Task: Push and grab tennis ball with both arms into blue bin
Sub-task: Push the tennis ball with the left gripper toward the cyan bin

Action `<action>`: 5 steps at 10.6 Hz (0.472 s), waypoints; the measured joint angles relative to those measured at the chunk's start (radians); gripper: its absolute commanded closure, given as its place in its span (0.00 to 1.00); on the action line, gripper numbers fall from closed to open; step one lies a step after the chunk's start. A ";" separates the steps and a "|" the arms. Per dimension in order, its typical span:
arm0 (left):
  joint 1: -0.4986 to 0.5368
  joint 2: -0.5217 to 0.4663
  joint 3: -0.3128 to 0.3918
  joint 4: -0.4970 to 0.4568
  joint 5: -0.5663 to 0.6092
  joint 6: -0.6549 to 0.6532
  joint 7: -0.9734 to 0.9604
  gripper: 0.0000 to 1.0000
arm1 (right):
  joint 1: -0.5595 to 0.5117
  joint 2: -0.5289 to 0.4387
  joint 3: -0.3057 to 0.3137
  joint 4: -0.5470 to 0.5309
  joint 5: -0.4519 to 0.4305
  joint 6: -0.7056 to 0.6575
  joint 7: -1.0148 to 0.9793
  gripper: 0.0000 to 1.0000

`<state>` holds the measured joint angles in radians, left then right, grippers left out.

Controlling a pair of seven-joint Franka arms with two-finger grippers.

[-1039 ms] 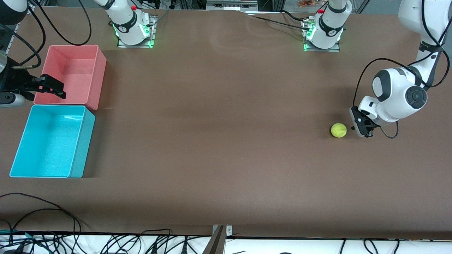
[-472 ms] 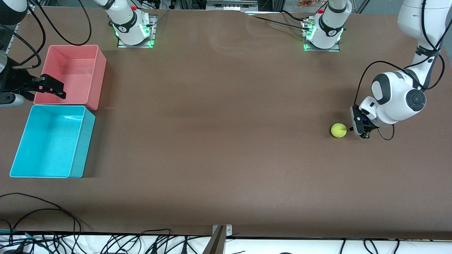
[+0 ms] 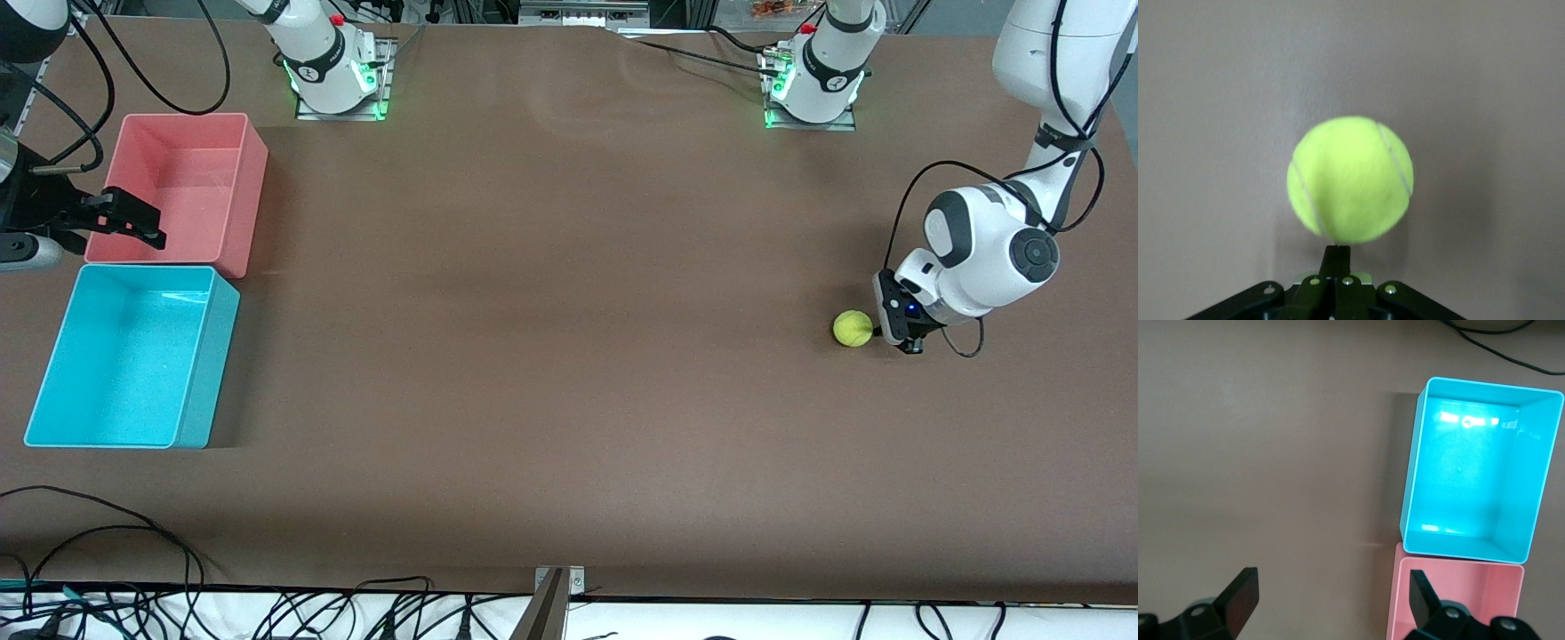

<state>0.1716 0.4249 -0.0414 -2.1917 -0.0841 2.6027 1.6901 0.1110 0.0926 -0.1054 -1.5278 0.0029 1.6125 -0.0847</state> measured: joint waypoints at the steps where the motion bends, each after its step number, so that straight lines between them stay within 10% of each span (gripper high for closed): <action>1: -0.003 0.011 -0.021 0.000 -0.017 0.016 -0.001 1.00 | 0.000 0.000 0.000 0.000 0.000 0.001 0.000 0.00; 5: -0.098 0.029 -0.158 0.038 -0.037 0.041 -0.376 1.00 | 0.000 0.000 0.000 0.000 0.000 0.000 0.000 0.00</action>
<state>0.0734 0.4543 -0.1998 -2.1540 -0.1211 2.6439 1.3141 0.1111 0.0924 -0.1053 -1.5276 0.0031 1.6128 -0.0847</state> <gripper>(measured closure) 0.991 0.000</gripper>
